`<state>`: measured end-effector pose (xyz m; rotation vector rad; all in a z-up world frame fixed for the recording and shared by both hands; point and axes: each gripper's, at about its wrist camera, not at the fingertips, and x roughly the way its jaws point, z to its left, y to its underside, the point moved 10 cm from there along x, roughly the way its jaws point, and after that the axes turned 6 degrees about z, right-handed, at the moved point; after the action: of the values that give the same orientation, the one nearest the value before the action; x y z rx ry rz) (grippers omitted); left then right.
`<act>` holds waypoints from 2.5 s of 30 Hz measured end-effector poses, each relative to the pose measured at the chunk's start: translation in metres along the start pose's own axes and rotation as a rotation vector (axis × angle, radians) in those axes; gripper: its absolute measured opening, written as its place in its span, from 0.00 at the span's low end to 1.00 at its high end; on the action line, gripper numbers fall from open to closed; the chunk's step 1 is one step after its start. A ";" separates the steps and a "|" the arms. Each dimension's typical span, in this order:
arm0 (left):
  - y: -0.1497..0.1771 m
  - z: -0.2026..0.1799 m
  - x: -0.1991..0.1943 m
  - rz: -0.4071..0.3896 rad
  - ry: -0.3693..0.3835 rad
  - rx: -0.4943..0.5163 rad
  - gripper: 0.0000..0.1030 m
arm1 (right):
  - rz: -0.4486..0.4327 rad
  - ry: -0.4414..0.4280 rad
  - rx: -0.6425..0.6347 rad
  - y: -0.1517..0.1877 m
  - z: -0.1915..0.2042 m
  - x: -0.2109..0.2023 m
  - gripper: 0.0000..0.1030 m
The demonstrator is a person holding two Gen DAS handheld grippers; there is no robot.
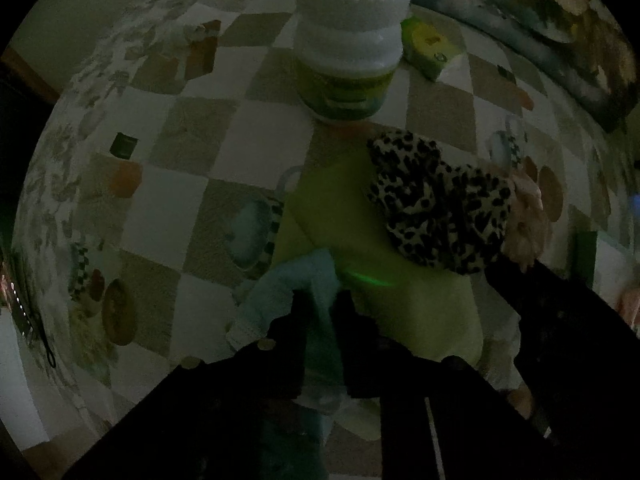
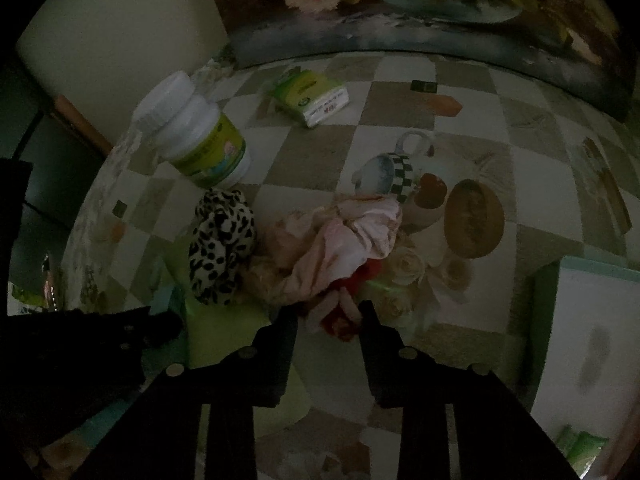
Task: Organize soft objects
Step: 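Grasp the blue face mask with the left tool while the right tool grasps the pink doll, then carry the doll into the white tray with the right tool while the left tool carries the mask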
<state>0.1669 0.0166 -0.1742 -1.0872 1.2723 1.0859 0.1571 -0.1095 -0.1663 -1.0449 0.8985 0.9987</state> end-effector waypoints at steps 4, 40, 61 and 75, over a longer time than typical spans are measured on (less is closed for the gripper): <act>-0.003 0.004 -0.001 -0.013 0.012 -0.022 0.10 | 0.004 0.015 0.019 -0.003 -0.004 0.003 0.32; -0.021 0.029 -0.080 -0.223 0.026 -0.099 0.07 | -0.046 -0.001 0.108 -0.004 -0.029 -0.049 0.28; -0.022 0.023 -0.105 -0.277 0.047 -0.093 0.07 | -0.159 -0.044 0.102 -0.019 -0.015 -0.117 0.28; -0.015 -0.027 -0.178 -0.446 0.086 0.009 0.07 | -0.310 0.023 0.170 -0.026 -0.046 -0.192 0.28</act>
<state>0.1760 -0.0132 0.0035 -1.3435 1.0300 0.7013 0.1193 -0.1994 0.0074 -1.0151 0.7958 0.6420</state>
